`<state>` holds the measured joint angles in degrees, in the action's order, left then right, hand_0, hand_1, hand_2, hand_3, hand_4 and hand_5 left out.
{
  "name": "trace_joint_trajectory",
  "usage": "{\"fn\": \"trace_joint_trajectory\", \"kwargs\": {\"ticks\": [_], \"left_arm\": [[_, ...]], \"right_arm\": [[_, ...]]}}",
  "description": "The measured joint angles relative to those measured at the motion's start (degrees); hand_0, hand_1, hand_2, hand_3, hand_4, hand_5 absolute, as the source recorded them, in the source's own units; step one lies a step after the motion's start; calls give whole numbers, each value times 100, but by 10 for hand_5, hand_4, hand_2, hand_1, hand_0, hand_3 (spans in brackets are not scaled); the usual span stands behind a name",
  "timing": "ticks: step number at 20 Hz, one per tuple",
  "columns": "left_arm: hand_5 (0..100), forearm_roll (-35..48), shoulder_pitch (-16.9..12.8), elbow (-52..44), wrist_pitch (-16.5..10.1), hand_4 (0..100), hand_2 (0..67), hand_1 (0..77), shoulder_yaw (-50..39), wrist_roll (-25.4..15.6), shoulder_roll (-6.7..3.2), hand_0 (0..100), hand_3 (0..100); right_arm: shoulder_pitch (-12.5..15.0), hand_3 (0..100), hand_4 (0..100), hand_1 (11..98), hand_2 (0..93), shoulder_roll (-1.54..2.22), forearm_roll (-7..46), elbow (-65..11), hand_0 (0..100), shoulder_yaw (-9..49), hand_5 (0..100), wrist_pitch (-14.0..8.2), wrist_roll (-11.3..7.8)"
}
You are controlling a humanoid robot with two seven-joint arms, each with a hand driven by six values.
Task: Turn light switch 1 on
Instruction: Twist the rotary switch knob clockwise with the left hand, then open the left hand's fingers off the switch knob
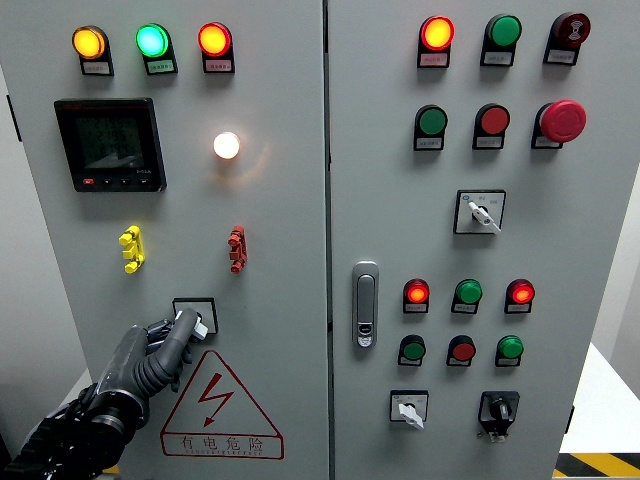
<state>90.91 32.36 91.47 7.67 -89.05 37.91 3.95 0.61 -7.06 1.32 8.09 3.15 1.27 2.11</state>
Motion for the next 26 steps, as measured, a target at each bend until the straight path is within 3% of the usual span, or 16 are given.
{"fn": "trace_joint_trajectory", "kwargs": {"ticks": [1, 3, 10, 18, 26], "left_arm": [[932, -7, -1, 1, 0, 1000, 530, 329, 0, -1, 0, 86, 897], [929, -18, -3, 7, 0, 1000, 530, 347, 0, -2, 1, 4, 896], [917, -38, -51, 34, -2, 1000, 527, 395, 3, -13, 15, 0, 888], [912, -51, -157, 79, -7, 1000, 509, 395, 2, -78, 23, 0, 888], [911, -69, -499, 245, -40, 1000, 492, 393, -44, -741, 52, 0, 911]], "right_arm": [[0, 196, 193, 198, 0, 0, 0, 0, 0, 0, 105, 0, 0], [0, 196, 193, 198, 0, 0, 0, 0, 0, 0, 105, -1, 0], [0, 196, 193, 198, 0, -5, 0, 0, 0, 2, 105, -2, 0], [0, 196, 193, 197, 0, -4, 0, -2, 0, -3, 106, 3, 0], [0, 196, 193, 198, 0, -3, 0, -2, 0, 2, 105, 1, 0]]}}
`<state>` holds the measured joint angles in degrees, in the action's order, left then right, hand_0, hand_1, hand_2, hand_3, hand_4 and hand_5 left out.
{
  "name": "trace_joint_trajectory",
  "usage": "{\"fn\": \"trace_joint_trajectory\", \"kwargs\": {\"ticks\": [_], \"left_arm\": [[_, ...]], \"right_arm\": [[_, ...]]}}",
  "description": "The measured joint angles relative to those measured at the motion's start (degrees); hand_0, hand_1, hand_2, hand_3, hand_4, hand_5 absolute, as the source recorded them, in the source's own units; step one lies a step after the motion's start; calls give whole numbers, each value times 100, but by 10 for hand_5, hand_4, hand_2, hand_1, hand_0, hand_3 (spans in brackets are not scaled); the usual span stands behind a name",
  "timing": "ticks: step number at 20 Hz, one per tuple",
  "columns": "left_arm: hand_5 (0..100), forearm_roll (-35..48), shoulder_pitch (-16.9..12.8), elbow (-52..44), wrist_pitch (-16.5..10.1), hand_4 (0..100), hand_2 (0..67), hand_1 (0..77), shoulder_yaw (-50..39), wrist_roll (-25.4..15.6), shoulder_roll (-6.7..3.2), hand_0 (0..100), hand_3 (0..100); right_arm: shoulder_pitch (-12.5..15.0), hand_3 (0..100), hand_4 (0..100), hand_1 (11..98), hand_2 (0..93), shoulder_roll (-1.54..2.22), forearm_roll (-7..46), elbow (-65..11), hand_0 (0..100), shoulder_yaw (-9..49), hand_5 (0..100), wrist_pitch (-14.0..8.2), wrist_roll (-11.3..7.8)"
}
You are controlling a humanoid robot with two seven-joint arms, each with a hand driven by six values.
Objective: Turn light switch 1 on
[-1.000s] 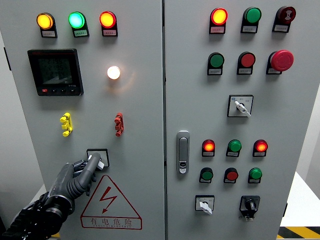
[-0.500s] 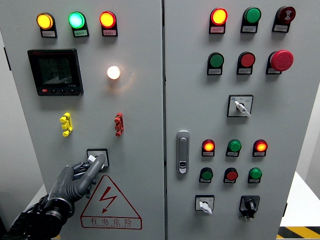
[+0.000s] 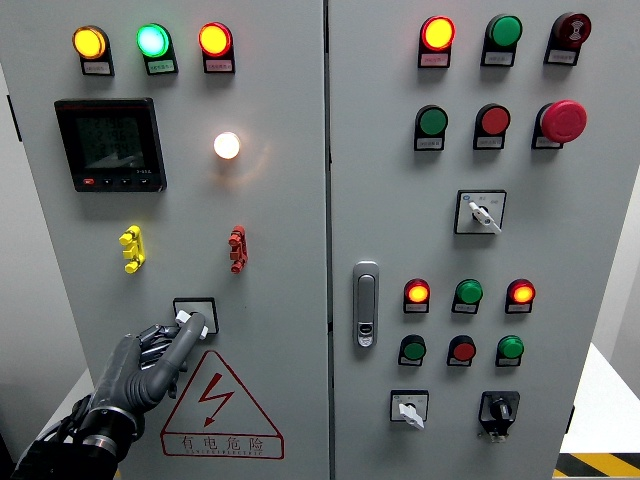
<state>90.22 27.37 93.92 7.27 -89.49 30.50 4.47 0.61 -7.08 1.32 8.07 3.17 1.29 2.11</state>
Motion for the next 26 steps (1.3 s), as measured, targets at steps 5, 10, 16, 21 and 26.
{"fn": "trace_joint_trajectory", "kwargs": {"ticks": [5, 10, 16, 21, 26], "left_arm": [[928, -55, -365, 204, -24, 1000, 481, 376, 34, -96, 66, 0, 921], [927, -506, -661, 375, -41, 1000, 442, 346, 68, -349, -57, 0, 920], [911, -1625, -1046, 367, -59, 971, 330, 191, 240, -1058, -745, 0, 791], [862, -3149, -1586, 93, -543, 920, 283, 138, 664, -1783, -1679, 0, 747], [843, -3358, -2219, -686, -639, 872, 267, 110, 1036, -2314, -1760, 0, 705]], "right_arm": [[0, 196, 193, 198, 0, -4, 0, 1, 0, 0, 106, -3, 1], [0, 196, 193, 197, 0, -1, 0, 1, 0, 0, 106, 1, 0], [0, 196, 193, 199, 0, 5, 0, 0, 0, -3, 105, -1, 0], [0, 196, 193, 197, 0, 2, 0, 0, 0, -6, 105, -1, 0], [0, 196, 193, 197, 0, 0, 0, 1, 0, -1, 106, 3, 1]]}}
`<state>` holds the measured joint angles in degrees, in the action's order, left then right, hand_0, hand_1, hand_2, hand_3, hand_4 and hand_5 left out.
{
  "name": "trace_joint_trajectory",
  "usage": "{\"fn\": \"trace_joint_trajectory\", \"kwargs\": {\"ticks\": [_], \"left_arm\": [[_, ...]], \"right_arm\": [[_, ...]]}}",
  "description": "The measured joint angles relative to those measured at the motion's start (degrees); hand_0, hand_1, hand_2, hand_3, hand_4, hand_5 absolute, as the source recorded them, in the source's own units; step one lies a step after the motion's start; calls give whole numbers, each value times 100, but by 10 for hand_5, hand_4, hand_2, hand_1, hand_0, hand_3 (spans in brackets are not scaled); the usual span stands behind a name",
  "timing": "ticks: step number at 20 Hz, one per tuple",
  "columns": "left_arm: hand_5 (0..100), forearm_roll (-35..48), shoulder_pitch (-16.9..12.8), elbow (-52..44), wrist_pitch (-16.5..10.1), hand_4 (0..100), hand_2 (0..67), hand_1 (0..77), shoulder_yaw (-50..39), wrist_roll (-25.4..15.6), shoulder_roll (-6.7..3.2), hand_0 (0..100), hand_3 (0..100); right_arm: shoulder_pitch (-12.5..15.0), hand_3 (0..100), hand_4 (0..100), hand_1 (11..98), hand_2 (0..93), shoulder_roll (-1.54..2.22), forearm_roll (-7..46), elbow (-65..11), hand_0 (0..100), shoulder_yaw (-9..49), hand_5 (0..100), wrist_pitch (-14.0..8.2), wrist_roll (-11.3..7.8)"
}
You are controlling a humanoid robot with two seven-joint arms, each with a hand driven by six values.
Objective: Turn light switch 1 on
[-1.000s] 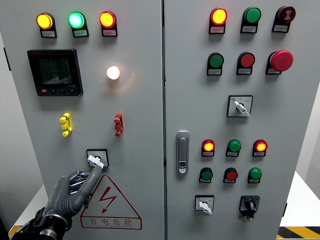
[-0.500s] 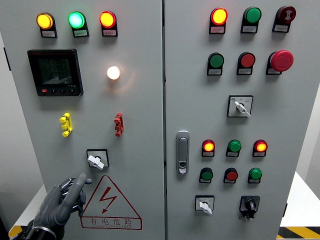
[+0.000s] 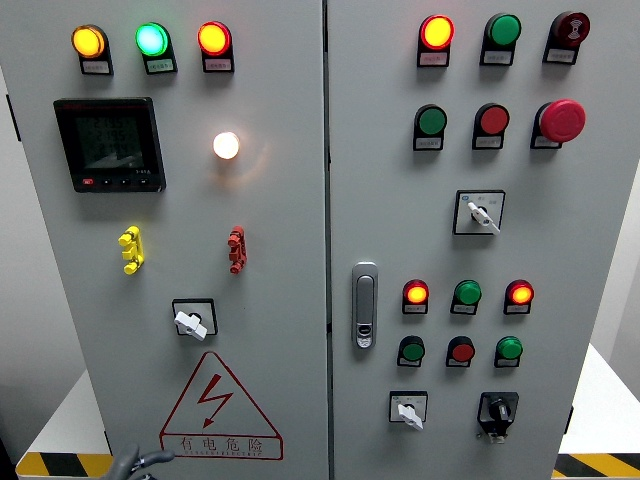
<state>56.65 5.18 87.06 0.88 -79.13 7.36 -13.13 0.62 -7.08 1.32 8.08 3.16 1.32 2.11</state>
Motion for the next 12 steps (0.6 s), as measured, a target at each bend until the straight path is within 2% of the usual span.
{"fn": "trace_joint_trajectory", "kwargs": {"ticks": [3, 6, 9, 11, 12], "left_arm": [[848, -48, -454, -625, -9, 858, 259, 72, 427, -535, 4, 0, 687], [860, -437, -640, -1598, -2, 862, 255, 39, 994, -1093, 2, 0, 686], [872, -1089, -561, -2974, -31, 865, 252, 26, 1806, -1607, -4, 0, 689], [867, -1479, -374, -4042, -205, 852, 250, 10, 2475, -2000, 11, 0, 674], [837, -1686, -284, -4567, -370, 803, 248, 0, 2859, -2178, 43, 0, 612]], "right_arm": [[1, 196, 194, 197, 0, 0, 0, 0, 0, 0, 106, 0, 1], [1, 196, 194, 197, 0, 5, 0, 0, 0, -1, 105, 0, 1], [1, 196, 194, 199, 0, 0, 0, -2, 0, -1, 105, -3, 1], [1, 196, 194, 198, 0, -1, 0, -4, 0, -1, 105, -3, 1], [1, 196, 194, 198, 0, -1, 0, -4, 0, -1, 105, -3, 2]]}}
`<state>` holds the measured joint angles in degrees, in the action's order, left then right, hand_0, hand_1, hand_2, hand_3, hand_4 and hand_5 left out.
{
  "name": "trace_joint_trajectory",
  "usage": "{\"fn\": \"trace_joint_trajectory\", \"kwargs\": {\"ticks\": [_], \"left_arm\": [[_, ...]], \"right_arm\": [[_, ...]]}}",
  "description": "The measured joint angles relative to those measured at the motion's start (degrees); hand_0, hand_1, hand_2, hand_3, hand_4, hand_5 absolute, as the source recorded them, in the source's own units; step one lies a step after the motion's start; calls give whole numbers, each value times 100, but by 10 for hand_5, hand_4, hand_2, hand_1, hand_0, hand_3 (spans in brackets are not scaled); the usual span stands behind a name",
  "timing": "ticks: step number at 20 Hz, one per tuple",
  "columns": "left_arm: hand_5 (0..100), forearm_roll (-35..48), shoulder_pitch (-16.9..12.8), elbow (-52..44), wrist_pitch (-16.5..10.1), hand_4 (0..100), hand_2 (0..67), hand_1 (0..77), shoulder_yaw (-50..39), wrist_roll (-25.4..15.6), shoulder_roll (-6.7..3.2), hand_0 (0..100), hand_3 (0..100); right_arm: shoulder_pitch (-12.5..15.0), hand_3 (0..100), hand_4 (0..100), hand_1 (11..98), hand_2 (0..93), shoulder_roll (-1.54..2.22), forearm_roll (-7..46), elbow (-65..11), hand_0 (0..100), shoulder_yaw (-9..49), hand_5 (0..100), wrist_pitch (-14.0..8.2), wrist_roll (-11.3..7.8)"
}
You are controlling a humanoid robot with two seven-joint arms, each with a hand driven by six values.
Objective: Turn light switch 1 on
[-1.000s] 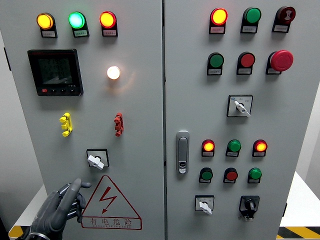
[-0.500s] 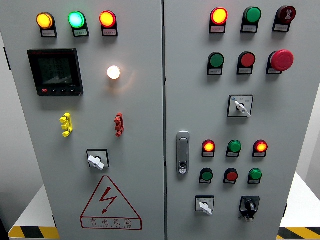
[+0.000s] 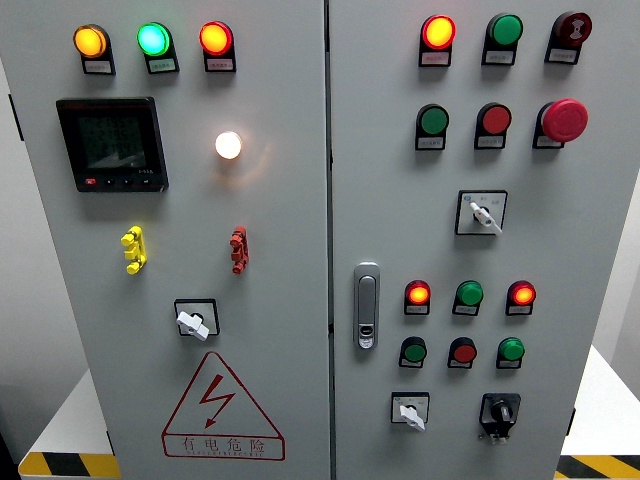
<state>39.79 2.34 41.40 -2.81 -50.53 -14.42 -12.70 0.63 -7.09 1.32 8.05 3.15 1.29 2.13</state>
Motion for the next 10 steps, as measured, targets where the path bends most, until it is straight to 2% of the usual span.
{"fn": "trace_joint_trajectory", "kwargs": {"ticks": [2, 5, 6, 7, 8, 9, 10], "left_arm": [[763, -462, 183, -1009, -390, 711, 237, 0, 814, -245, 135, 0, 481], [637, -1203, 342, -2233, -793, 536, 207, 0, 1936, -345, 453, 0, 259], [566, -1435, 355, -2505, -852, 470, 191, 0, 2289, -334, 529, 0, 194], [455, -1657, 359, -2711, -877, 375, 170, 0, 2628, -287, 588, 0, 139], [393, -1864, 362, -2871, -889, 325, 156, 0, 2933, -189, 652, 0, 108], [325, -2049, 363, -3015, -895, 263, 130, 0, 3186, -6, 708, 0, 65], [297, -2206, 360, -3147, -899, 235, 106, 0, 3362, 232, 744, 0, 34]], "right_arm": [[-1, 196, 194, 197, 0, -1, 0, 0, 0, 0, 105, 0, 0], [0, 196, 194, 193, 0, -3, 0, 2, 0, 1, 105, 0, -1], [-2, 196, 194, 191, 0, -3, 0, 3, 0, 1, 105, 0, -2], [-1, 196, 194, 196, 0, -3, 0, 4, 0, 1, 105, 0, -1], [-2, 196, 194, 196, 0, -3, 0, 4, 0, 2, 106, 1, -2], [0, 196, 194, 195, 0, -3, 0, 4, 0, 2, 106, 1, -1], [-1, 196, 194, 196, 0, -3, 0, 4, 0, 2, 106, 0, -1]]}}
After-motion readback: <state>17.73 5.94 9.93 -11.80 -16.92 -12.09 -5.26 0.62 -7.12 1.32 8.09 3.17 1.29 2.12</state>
